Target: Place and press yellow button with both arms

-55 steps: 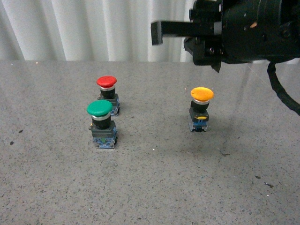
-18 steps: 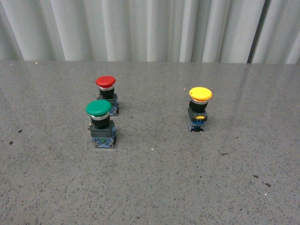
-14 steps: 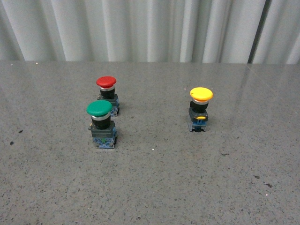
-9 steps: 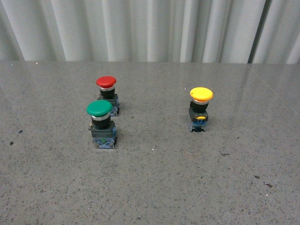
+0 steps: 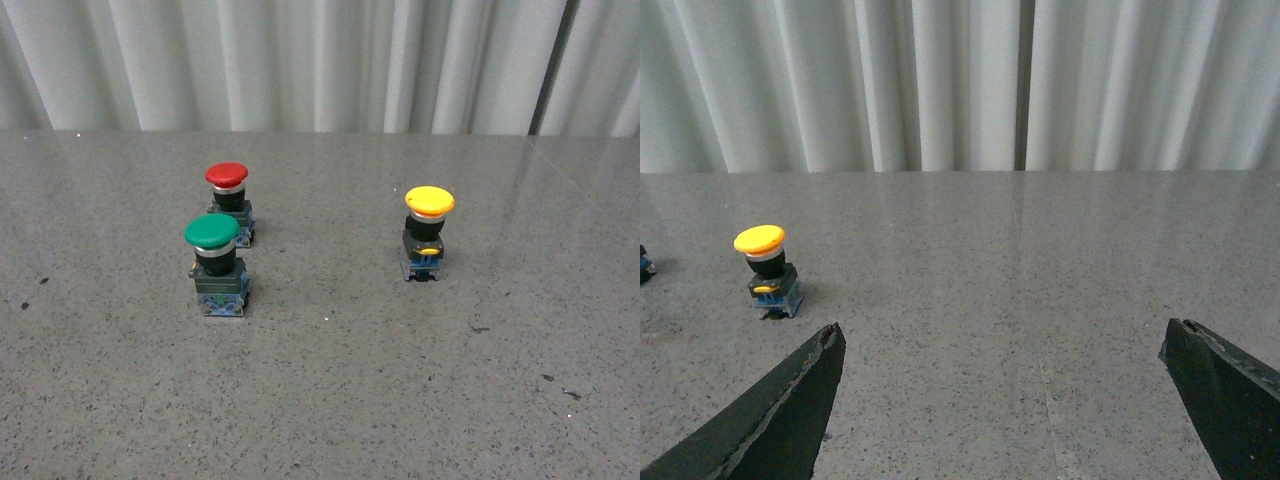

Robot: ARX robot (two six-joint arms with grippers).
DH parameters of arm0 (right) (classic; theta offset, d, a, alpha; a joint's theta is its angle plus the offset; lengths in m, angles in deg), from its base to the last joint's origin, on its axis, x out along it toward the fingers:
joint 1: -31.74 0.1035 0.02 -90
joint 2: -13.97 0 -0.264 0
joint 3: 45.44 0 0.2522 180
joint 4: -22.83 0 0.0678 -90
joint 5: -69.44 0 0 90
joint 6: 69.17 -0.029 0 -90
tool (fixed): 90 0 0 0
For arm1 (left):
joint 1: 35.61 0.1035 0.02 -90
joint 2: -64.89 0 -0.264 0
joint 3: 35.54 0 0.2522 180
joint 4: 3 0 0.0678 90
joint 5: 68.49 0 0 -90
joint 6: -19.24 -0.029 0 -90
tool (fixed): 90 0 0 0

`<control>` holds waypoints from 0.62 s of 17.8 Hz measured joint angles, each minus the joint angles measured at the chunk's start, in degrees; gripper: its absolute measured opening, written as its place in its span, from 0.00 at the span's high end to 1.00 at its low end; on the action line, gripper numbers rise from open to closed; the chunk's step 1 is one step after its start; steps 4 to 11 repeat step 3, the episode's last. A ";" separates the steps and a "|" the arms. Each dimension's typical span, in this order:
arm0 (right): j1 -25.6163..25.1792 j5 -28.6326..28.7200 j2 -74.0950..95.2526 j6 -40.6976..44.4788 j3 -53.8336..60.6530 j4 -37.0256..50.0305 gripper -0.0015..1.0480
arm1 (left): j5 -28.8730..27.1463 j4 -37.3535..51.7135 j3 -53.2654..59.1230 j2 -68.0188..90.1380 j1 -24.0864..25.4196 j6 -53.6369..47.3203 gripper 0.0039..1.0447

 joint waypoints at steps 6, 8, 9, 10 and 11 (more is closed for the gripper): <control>0.00 0.00 0.00 0.00 0.00 0.00 0.06 | 0.00 0.00 0.00 0.00 0.00 0.00 0.06; 0.00 0.00 0.00 0.00 0.00 0.00 0.06 | 0.00 0.00 0.00 0.00 0.00 0.00 0.06; 0.00 0.00 0.00 0.00 0.00 0.00 0.06 | 0.00 0.00 0.00 0.00 0.00 0.00 0.06; 0.00 0.00 0.00 0.00 0.00 0.00 0.06 | 0.00 0.00 0.00 0.00 0.00 0.00 0.06; 0.00 0.00 0.00 0.00 0.00 0.00 0.06 | 0.00 0.00 0.00 0.00 0.00 0.00 0.06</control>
